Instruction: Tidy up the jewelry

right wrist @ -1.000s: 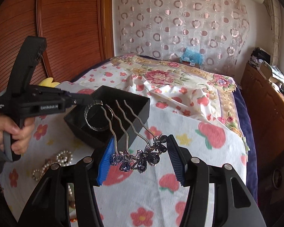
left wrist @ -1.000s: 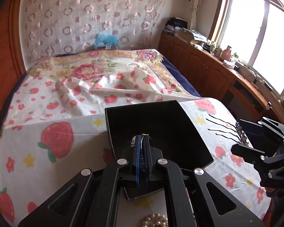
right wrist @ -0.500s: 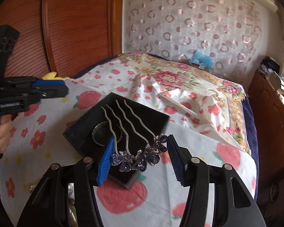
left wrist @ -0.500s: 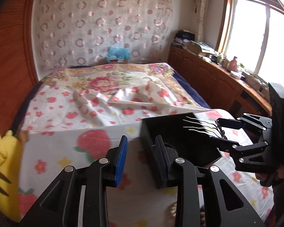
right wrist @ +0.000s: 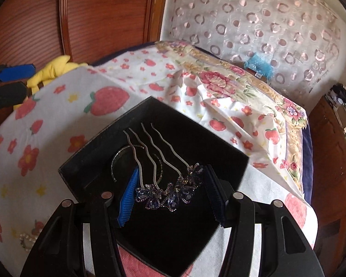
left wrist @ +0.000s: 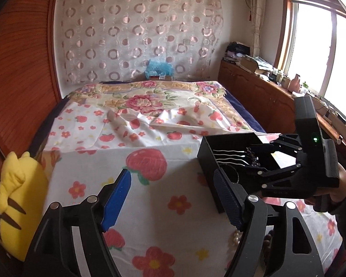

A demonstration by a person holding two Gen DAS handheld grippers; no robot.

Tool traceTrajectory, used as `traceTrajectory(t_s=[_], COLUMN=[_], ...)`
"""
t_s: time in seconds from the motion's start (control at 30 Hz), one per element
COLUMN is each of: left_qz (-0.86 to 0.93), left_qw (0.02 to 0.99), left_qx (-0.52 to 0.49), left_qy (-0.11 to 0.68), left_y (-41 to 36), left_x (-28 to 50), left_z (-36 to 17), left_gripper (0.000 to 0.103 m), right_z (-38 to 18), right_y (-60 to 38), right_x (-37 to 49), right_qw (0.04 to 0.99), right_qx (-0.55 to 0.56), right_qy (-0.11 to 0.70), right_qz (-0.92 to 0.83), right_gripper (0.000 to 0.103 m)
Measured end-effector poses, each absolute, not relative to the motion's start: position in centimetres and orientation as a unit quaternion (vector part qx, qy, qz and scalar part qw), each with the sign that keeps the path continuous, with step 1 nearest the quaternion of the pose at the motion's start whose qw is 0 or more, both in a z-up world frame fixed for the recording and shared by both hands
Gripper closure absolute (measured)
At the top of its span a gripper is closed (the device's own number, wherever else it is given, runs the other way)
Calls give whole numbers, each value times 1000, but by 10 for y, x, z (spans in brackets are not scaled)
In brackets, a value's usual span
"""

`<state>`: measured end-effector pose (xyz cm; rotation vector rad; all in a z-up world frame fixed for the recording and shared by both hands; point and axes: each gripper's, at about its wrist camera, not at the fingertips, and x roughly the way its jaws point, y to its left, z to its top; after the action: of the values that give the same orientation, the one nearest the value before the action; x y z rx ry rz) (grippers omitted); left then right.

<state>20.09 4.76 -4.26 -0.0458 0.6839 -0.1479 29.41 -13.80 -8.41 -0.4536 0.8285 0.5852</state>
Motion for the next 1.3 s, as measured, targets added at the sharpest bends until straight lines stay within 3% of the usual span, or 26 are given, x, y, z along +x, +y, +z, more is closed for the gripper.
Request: traceTrajectory(t_s=[0.47,0.7,1.17,1.3], left_qz=[-60,-73,-113,-124], left_qw=[939,938,924,917], left_qx=[-27,-22,-6,-1], left_qy=[338,338,365,379], left_y=[51,40,4,-2], left_x=[174,153,100,83], left_z=[-52,-58,-87,-98], left_gripper=[30,25,25,25], right_z=[-65,-44,-73,-84], right_y=[-146,-181,-213,-219], right_x=[287,242,167,157], right_qw=[865,883,868,860], right_qx=[-201,-151,-127,-111], right_qy=[376,355,389,403], right_qz=[264,267,283,292], right_gripper=[44,44,77,77])
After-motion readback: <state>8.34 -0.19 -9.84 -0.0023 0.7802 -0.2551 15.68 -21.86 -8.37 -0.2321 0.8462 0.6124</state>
